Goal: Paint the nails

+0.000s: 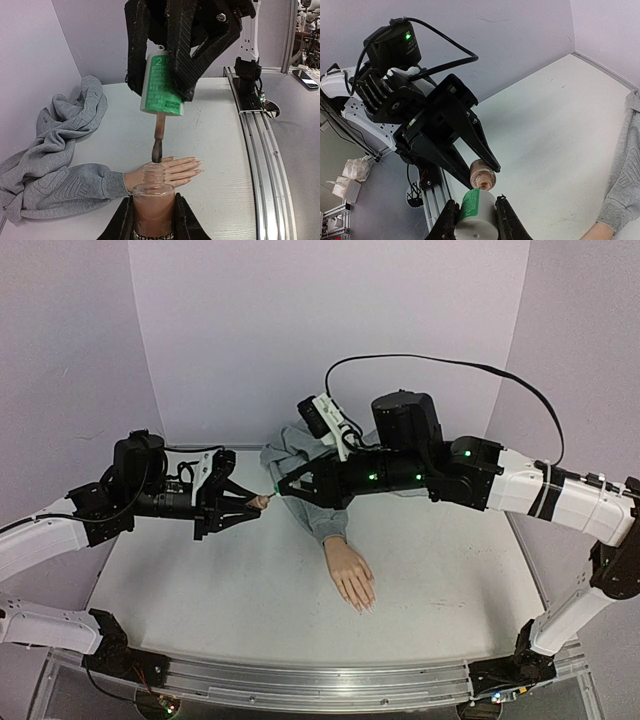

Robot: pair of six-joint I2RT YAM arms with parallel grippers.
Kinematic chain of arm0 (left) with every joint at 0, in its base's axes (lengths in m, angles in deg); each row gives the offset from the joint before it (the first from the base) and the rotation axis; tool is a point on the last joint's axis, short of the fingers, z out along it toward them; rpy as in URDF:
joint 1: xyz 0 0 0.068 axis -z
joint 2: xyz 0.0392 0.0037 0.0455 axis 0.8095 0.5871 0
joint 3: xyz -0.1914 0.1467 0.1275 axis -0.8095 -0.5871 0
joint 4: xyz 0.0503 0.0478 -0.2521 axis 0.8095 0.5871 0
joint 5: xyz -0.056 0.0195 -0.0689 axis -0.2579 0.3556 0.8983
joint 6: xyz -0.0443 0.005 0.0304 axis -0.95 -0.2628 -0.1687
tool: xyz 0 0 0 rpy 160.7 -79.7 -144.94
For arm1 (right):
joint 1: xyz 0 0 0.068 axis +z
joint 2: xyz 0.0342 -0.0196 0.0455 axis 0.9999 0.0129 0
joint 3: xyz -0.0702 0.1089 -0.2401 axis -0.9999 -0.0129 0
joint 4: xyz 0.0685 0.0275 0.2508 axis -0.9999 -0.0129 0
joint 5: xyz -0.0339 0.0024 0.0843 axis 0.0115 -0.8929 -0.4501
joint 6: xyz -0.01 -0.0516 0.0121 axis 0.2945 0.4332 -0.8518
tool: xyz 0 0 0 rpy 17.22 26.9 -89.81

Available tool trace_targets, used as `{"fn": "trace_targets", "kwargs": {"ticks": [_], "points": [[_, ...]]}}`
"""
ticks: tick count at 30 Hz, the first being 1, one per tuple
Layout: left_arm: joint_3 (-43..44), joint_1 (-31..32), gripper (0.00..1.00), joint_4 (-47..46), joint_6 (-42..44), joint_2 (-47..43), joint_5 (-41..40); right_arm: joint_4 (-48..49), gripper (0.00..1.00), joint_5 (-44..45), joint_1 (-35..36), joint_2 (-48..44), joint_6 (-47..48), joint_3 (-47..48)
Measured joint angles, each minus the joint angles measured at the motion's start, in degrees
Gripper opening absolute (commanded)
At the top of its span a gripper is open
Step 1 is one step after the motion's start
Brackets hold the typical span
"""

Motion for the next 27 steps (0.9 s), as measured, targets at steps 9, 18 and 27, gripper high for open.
{"fn": "trace_targets", "kwargs": {"ticks": [9,18,27], "points": [[0.0,0.0,0.0,0.0,0.0,0.0,0.5,0.0,0.0,0.0,0.0,0.0,0.0,0.0],[0.0,0.0,0.0,0.0,-0.1,0.0,0.5,0.0,0.0,-0.6,0.0,0.0,0.0,0.0],[0.0,0.0,0.0,0.0,-0.1,0.0,0.6,0.9,0.0,-0.7,0.0,0.9,0.0,0.0]]}}
